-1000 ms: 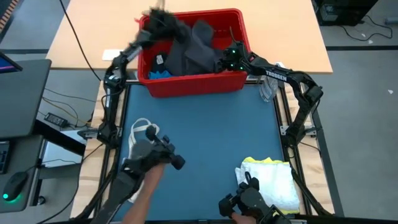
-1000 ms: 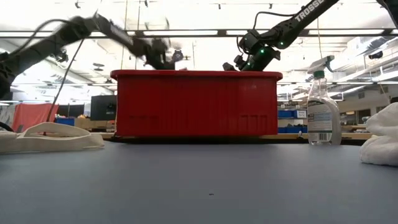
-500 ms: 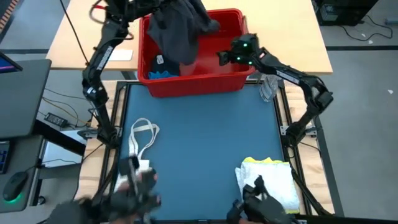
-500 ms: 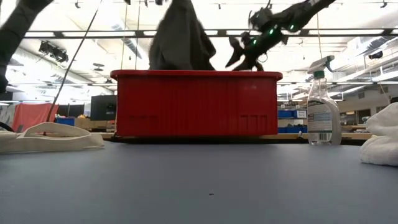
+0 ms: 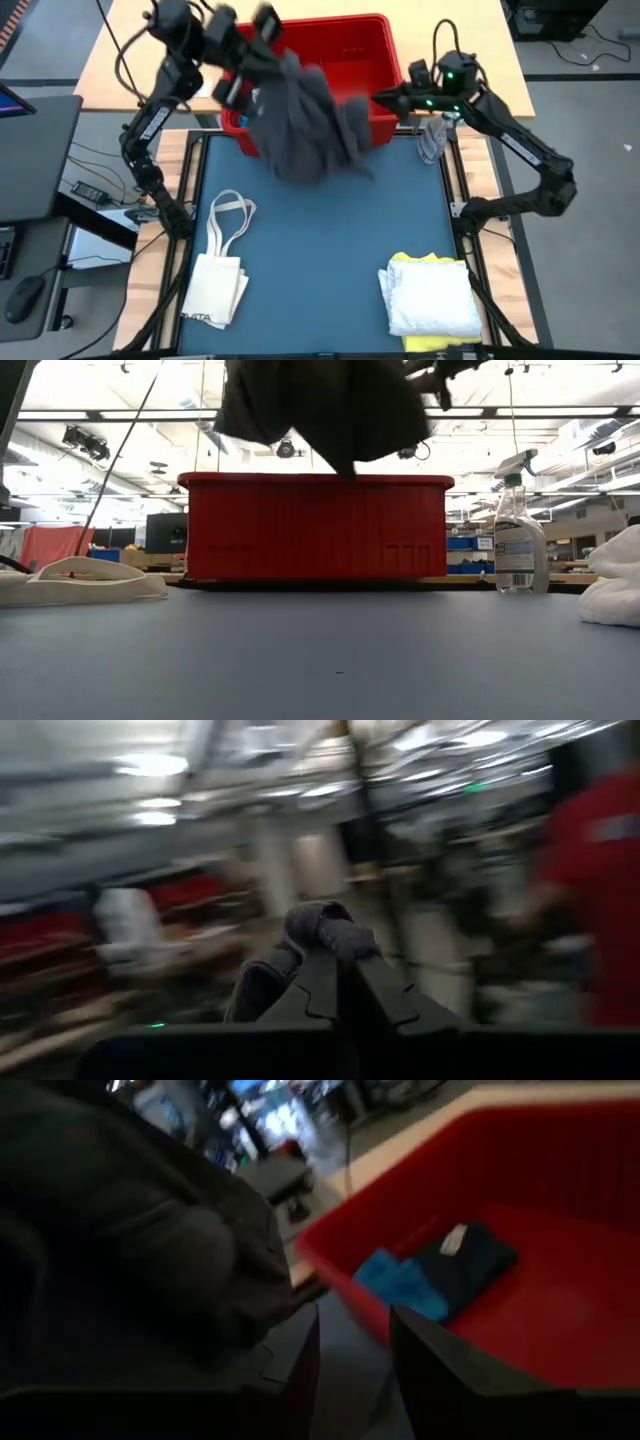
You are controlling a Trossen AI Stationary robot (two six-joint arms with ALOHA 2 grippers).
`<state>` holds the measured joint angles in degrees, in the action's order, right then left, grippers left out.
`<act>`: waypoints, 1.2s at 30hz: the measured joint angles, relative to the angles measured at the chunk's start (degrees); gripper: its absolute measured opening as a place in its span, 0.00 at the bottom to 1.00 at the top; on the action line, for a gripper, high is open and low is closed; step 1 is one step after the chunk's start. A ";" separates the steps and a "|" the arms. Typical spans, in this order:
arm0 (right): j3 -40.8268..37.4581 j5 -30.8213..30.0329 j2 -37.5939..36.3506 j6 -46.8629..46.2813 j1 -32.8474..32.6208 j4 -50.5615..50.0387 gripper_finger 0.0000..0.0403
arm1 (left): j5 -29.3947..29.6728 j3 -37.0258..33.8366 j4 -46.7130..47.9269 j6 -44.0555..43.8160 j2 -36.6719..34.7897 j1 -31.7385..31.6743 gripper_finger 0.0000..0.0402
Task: Fold laundry
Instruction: Remove the gray boxer from the red bin, then adjust the red bin
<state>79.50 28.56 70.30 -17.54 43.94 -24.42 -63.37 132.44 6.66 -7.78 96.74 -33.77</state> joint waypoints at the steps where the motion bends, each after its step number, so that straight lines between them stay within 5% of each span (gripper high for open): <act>1: 0.00 0.02 -1.01 0.77 -0.46 -2.56 0.32 | -1.09 0.00 0.38 -0.71 -0.02 1.93 0.03; 4: 0.00 -0.81 -2.94 2.50 -2.13 -10.44 0.32 | -1.24 0.00 6.32 -2.64 -0.26 7.46 0.03; 6: 0.00 -2.72 -3.23 3.22 -3.77 -16.08 0.32 | 3.85 0.04 16.47 0.33 -0.30 10.85 0.03; 11: -2.74 -8.19 -2.86 3.34 -9.31 -27.07 0.32 | 40.52 -2.20 48.54 3.35 0.72 20.02 0.03; 13: -6.22 -9.15 -2.95 1.94 -11.60 -27.24 0.32 | 48.58 -6.88 54.39 -2.07 0.93 22.98 0.03; 20: -21.41 -8.05 -1.82 -7.44 -16.99 -10.99 0.32 | 53.58 -28.88 51.13 -13.71 0.79 30.54 0.03; 25: -26.02 -8.15 3.03 -10.52 -15.91 -0.52 0.32 | 59.33 -42.01 45.76 -21.96 1.04 27.24 0.11; 31: -26.03 -8.98 14.05 -8.17 -9.32 9.25 0.32 | 59.38 -44.31 47.44 -23.44 0.63 20.69 0.32; 36: -21.54 -9.81 23.00 -7.08 -3.90 13.48 0.32 | 64.24 -43.96 48.79 -14.40 -1.91 15.36 0.43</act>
<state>57.96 18.74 93.30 -24.62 40.03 -10.94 0.87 88.48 55.45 -22.19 94.83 -18.41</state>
